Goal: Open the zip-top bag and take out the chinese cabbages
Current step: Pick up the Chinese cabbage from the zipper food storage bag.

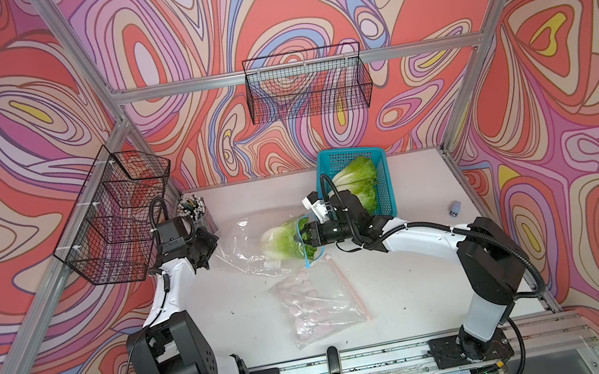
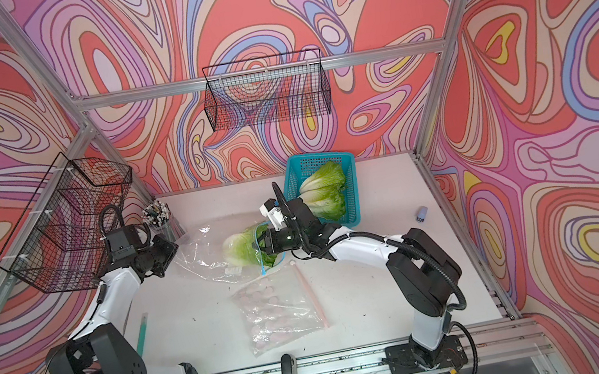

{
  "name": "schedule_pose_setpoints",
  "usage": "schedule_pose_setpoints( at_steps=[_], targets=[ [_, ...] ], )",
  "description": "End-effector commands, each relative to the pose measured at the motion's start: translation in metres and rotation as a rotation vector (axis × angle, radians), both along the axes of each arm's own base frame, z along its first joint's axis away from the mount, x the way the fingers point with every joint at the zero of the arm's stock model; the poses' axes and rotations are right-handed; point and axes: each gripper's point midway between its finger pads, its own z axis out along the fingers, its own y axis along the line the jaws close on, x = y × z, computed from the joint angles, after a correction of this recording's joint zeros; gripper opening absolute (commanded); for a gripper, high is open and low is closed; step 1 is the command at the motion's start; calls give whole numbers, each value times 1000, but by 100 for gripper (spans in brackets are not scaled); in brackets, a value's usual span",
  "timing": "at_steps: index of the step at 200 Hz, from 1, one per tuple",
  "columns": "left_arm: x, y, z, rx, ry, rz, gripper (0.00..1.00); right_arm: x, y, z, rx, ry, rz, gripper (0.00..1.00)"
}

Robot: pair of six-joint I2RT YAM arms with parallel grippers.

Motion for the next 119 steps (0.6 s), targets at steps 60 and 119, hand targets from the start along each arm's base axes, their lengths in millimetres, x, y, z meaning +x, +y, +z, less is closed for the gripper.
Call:
schedule_pose_setpoints(
  at_steps=[60,119],
  targets=[
    [-3,15,7,56,10,38,0,3,-19,15,5,-53,-47,0],
    [-6,20,8,82,21,50,0,4,-29,21,6,-71,-77,0]
  ],
)
